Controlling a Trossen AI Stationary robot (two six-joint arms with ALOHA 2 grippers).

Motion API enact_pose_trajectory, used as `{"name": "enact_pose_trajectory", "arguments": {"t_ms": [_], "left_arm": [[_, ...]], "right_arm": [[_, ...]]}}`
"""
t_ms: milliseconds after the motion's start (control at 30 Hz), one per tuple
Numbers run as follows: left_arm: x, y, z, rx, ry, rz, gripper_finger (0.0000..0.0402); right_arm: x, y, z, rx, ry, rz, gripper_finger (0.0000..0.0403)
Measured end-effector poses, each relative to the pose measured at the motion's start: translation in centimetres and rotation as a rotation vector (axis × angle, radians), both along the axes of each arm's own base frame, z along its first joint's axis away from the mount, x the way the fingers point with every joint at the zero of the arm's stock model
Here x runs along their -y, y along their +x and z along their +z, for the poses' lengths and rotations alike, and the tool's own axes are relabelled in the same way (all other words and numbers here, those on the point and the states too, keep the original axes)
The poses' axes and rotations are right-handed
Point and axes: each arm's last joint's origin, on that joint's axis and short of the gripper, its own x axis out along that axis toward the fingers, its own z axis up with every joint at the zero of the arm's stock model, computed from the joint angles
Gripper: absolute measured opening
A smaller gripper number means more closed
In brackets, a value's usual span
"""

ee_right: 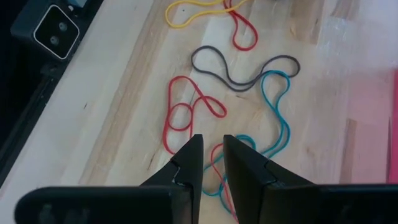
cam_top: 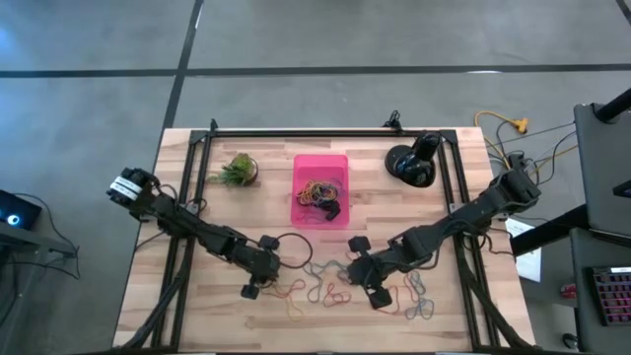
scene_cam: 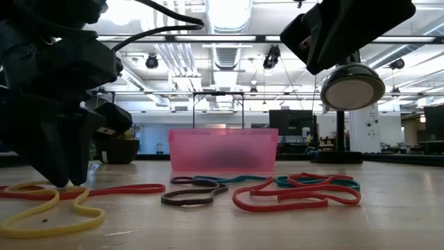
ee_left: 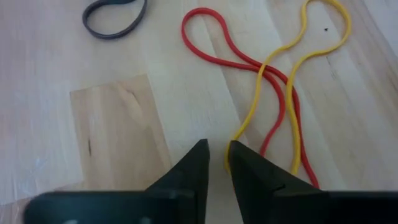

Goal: Pick and place rubber bands into bin
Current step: Put the yellow rubber bands into the pink bin

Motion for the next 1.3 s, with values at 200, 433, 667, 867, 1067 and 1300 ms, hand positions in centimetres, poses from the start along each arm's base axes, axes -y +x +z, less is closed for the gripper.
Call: {"name": "enact_pose_trajectory", "arguments": {"t_ms": [200, 433, 667, 867, 1067, 1300], "left_arm": [[0.5, -0.3, 0.0, -0.003, -0.003, -0.019, 0.0017], [1.0, -0.6, -0.1, 0.006, 0.023, -0.025, 0.0015], [1.7, -1.2, -0.2, 0.071, 0.176, -0.003, 0.0014], [2.1, -1.1, 0.1, 0.124, 0.313, 0.001, 0.0002], [2.0, -0.9, 0.7, 0.183, 0.366, 0.066, 0.0], [2.4, -0.2, 1.8, 0.247, 0.424, 0.067, 0.0]], "right_arm": [[-0.7, -0.4, 0.0, 0.008, -0.019, 0.008, 0.0058], [-1.3, -0.7, -0.1, 0.022, -0.044, -0.009, 0.0059], [-1.7, -1.0, -0.1, 0.032, -0.064, -0.011, 0.0059], [-1.7, -1.0, -0.1, 0.033, -0.064, -0.011, 0.0059], [-1.7, -1.0, -0.1, 0.035, -0.063, -0.012, 0.0059], [-1.7, -1.0, -0.1, 0.038, -0.068, -0.016, 0.0059]]}}
